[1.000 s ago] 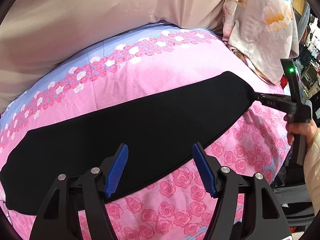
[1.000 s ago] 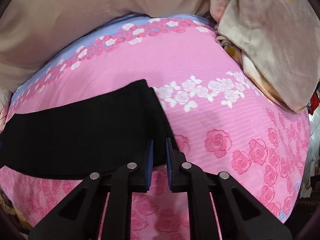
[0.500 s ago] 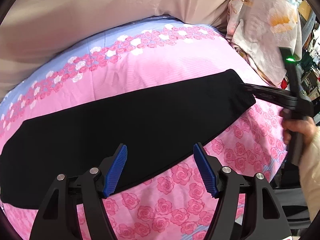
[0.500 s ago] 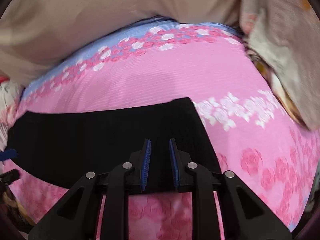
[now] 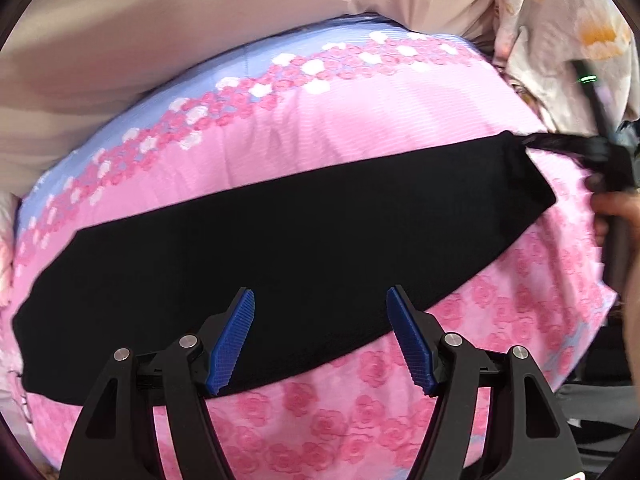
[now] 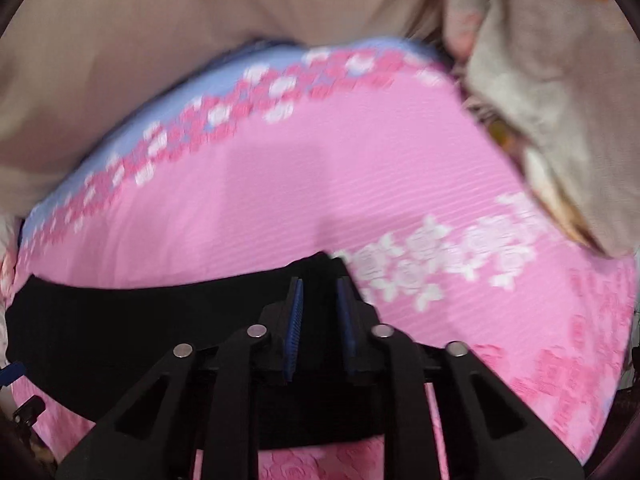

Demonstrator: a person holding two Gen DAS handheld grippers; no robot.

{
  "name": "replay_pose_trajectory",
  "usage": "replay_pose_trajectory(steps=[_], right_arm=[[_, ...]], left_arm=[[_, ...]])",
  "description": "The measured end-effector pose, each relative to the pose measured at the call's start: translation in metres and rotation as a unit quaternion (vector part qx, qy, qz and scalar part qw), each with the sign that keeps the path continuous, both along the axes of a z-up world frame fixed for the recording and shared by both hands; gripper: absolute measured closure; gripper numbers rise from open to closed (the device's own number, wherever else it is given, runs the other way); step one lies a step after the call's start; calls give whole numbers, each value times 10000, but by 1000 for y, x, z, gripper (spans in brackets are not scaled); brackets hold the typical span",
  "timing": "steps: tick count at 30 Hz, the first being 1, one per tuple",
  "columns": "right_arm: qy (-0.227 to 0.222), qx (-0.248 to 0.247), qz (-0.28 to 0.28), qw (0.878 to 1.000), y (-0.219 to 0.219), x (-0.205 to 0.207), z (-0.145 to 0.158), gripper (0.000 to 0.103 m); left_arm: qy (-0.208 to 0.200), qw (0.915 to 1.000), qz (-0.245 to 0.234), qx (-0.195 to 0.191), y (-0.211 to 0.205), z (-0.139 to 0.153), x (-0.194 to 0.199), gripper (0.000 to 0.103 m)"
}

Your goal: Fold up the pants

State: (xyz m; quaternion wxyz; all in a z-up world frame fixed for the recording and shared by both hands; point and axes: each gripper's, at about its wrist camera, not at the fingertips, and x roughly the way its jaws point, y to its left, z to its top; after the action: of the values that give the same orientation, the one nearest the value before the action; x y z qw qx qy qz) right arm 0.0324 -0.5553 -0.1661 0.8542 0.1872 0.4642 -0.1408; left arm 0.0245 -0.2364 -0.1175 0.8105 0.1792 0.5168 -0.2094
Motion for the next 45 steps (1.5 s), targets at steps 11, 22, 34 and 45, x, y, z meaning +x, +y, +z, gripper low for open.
replay_pose_trajectory(steps=[11,22,34,45], right_arm=[[-107,1522,-1024,9830,-11,-100,-43,60],[-612,1668,-1352,9747,-15,-80,-61,58],[-562,1236,-1525,9789,5,-84,-56,74],[-313,6,-863,9958,18,-69,-23,96]], left_arm=[[89,9992,348,180,25,-11,9,36],[85,9991,248,328,30,-7,0,35],[19,9988,361,317,55,2,1,35],[169,9969,727,252,84,-1,12,35]])
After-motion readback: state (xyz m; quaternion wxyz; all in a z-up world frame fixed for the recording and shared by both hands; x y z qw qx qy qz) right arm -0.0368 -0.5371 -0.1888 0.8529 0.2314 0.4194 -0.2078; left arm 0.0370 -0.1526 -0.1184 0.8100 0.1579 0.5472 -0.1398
